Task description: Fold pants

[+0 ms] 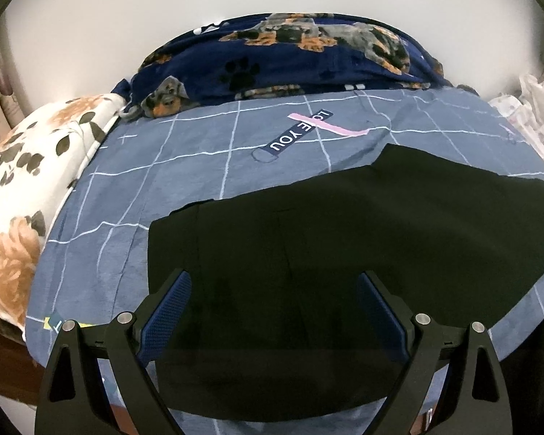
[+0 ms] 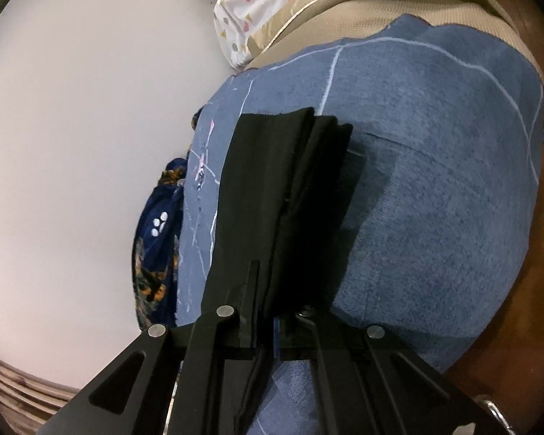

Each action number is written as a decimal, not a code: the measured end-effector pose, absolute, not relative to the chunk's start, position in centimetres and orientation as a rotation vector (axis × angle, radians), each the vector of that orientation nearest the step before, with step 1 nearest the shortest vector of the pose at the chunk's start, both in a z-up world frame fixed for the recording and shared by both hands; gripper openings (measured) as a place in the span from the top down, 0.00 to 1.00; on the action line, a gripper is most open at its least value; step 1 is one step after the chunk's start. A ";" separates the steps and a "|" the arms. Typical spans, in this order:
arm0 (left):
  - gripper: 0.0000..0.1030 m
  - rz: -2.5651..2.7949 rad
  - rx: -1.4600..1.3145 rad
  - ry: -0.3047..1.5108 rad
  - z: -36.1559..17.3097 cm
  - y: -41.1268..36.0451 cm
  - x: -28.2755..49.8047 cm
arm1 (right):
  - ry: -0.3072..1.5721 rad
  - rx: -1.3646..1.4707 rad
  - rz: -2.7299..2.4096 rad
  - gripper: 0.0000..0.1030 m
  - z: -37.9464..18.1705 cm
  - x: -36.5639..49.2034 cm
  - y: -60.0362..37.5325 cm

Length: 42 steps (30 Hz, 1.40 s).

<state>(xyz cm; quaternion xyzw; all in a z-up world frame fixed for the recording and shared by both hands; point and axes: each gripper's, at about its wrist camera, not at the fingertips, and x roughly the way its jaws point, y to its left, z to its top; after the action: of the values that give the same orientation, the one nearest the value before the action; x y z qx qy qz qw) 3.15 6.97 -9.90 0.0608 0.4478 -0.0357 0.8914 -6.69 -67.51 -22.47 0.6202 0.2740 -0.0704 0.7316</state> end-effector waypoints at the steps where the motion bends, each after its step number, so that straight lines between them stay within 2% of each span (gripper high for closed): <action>1: 0.10 -0.074 0.132 0.929 -9.9 6.9 3.1 | 0.606 1.378 -0.152 0.99 -22.6 -6.7 -67.6; 15: 0.10 -0.068 0.228 0.917 -10.2 5.8 2.9 | 0.681 1.225 -0.249 0.99 -20.7 -5.6 -66.6; 23: 0.10 -0.059 0.242 0.915 -10.3 5.8 3.0 | 0.649 1.226 -0.276 0.95 -20.0 -5.7 -66.0; 42: 0.09 -0.064 0.265 0.914 -10.3 5.4 2.8 | 0.610 1.200 -0.178 0.95 -16.9 -4.8 -63.9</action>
<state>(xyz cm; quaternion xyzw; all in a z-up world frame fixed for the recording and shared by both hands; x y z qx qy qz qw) 2.80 5.37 -10.30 0.1275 0.4400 -0.0310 0.8884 -4.78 -63.89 -16.94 0.5549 0.2821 -0.0821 0.7783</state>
